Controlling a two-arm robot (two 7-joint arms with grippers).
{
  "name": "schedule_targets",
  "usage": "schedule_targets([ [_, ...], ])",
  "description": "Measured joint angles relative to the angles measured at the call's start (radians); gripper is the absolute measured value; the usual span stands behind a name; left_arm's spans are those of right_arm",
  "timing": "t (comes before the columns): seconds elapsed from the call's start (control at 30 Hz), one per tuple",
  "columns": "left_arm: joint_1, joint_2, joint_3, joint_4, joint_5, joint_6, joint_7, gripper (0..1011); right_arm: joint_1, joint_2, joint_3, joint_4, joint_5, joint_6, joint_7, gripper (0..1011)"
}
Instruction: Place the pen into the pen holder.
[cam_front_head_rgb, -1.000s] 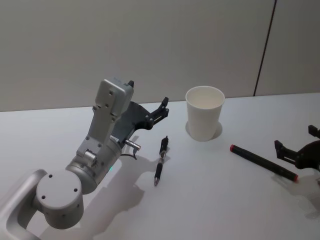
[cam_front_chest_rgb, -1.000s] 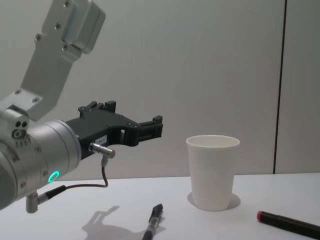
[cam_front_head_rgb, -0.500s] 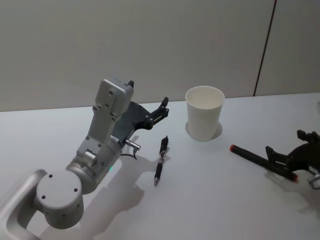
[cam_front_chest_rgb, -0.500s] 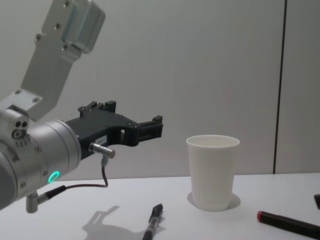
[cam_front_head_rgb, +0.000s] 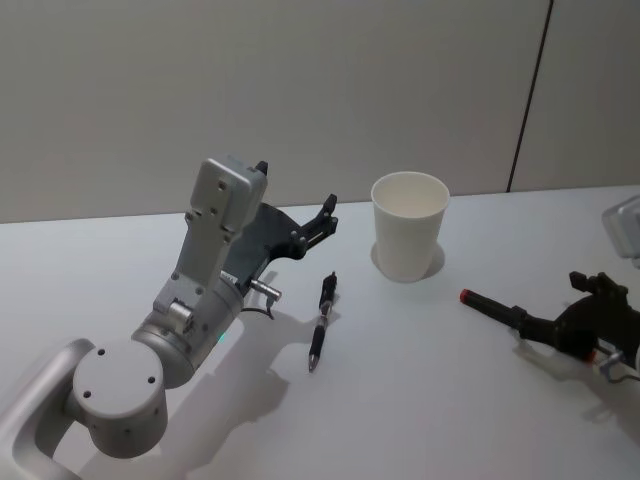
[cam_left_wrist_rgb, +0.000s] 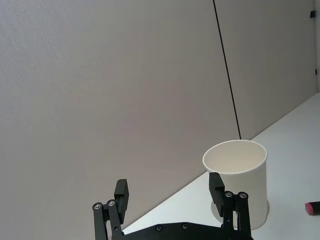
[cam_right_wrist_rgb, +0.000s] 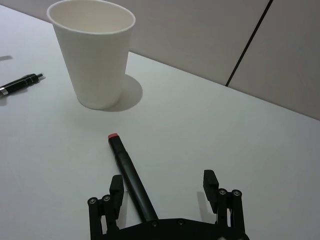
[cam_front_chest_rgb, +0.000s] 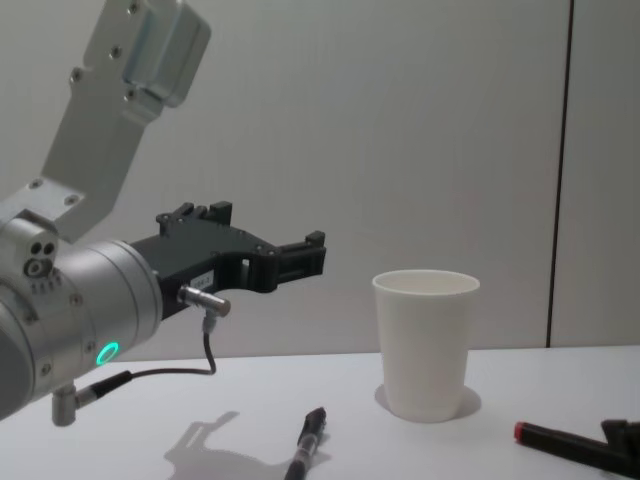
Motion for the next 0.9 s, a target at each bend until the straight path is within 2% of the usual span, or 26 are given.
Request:
schedule_targets([
  [0.5,0.0,0.0,0.0,0.0,0.0,0.0,0.0,1001,0.032,-0.02,-0.019,0.068,-0.007,-0.031,0.069,1002],
  [0.9,0.0,0.0,0.0,0.0,0.0,0.0,0.0,1001,0.034,-0.026,-0.025,0.097,0.011,-0.055,0.087,1001],
])
